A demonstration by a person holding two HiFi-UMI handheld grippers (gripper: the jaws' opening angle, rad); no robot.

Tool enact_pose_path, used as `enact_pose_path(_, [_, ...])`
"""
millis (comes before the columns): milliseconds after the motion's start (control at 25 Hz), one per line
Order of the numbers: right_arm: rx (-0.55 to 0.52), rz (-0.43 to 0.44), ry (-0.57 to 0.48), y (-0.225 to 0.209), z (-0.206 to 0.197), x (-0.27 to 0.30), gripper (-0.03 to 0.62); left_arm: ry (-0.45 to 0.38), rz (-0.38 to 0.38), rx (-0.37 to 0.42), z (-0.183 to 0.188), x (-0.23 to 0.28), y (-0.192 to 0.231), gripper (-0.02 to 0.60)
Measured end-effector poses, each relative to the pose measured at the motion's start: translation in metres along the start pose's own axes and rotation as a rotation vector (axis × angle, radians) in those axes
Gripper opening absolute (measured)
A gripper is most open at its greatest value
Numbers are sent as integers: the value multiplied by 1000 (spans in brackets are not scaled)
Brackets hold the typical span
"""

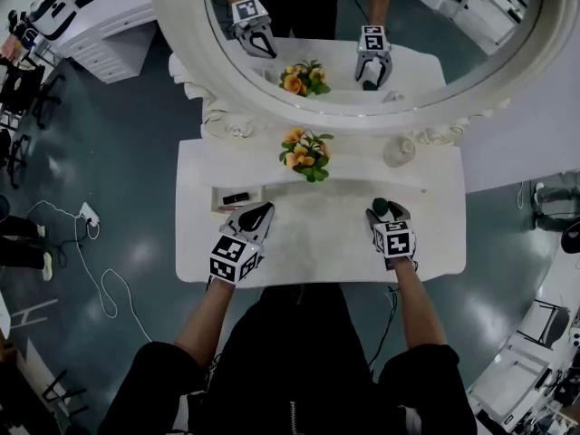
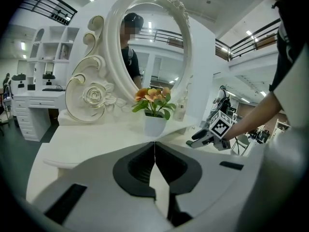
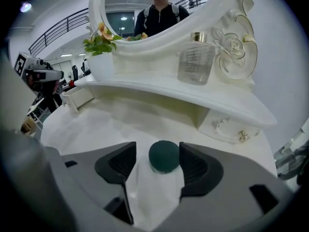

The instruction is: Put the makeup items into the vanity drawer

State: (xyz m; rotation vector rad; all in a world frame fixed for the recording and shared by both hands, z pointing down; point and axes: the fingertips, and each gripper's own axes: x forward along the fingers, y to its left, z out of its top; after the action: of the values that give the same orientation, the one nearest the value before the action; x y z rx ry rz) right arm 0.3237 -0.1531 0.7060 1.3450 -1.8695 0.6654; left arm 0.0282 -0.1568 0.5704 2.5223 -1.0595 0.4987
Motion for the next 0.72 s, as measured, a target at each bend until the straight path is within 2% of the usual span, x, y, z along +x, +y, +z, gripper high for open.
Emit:
enact_pose_path(240, [51, -1, 54, -14, -11, 14, 281, 3, 28, -18, -3, -3, 8, 21])
enact_pose_path(440, [78, 23, 57, -17, -12, 17, 281, 6, 33, -25, -6, -3, 9, 21])
enact_pose_path(520, [84, 25, 56, -17, -12, 17, 241, 9, 32, -26, -7, -2, 8, 21])
enact_pose_path(720, [93, 24, 49, -18, -13, 16, 232, 10, 25, -23, -7, -1, 5, 21])
